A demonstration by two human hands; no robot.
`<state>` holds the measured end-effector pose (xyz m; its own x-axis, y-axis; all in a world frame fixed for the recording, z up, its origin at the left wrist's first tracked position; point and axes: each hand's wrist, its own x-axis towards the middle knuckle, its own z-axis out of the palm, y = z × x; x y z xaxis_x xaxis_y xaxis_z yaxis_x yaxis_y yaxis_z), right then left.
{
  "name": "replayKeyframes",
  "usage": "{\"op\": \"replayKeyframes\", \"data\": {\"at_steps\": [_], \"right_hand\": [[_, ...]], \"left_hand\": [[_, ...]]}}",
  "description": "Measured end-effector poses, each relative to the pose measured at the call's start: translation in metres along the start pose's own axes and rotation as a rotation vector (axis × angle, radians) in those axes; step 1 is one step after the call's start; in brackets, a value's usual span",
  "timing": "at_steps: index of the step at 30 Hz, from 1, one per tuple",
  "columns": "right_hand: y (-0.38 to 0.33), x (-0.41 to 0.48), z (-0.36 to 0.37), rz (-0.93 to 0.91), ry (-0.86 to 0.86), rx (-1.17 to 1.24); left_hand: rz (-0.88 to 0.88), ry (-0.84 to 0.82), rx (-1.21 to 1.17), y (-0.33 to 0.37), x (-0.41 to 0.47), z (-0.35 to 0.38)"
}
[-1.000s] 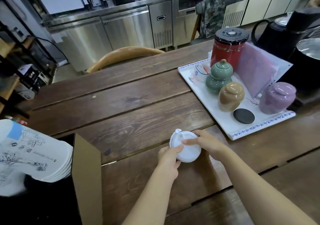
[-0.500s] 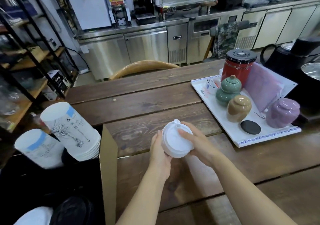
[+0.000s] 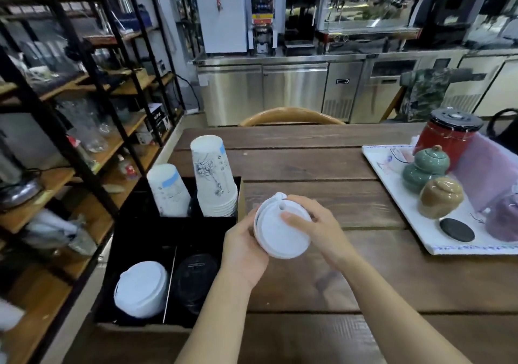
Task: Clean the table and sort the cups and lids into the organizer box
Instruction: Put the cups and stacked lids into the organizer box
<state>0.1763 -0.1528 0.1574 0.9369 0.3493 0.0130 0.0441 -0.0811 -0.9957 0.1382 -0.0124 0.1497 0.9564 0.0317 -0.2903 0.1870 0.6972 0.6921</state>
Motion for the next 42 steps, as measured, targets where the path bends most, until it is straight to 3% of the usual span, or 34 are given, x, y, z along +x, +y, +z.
{"op": "replayKeyframes", "data": {"at_steps": [5, 9, 14, 27, 33, 42], "right_hand": [[-0.014, -0.014, 0.037, -0.078, -0.100, -0.031], [-0.006, -0.020, 0.062, -0.048, -0.066, -0.017], [-0.001, -0.026, 0.090, -0.004, -0.041, 0.064], [-0.003, -0.012, 0.190, 0.167, -0.157, 0.097], [0.004, 0.011, 0.233, 0.186, -0.210, 0.081], [0.022, 0.040, 0.258, 0.215, -0.268, -0.032]], "left_hand": [[0.011, 0.024, -0.010, 0.022, -0.029, -0.030], [0.022, 0.053, -0.031, 0.030, -0.046, -0.048], [0.107, -0.036, 0.156, 0.039, -0.067, -0.073], [0.098, 0.462, 0.250, 0.094, -0.106, -0.156], [0.032, 0.552, 0.339, 0.112, -0.114, -0.192], [-0.024, 0.663, 0.258, 0.104, -0.097, -0.221]]}}
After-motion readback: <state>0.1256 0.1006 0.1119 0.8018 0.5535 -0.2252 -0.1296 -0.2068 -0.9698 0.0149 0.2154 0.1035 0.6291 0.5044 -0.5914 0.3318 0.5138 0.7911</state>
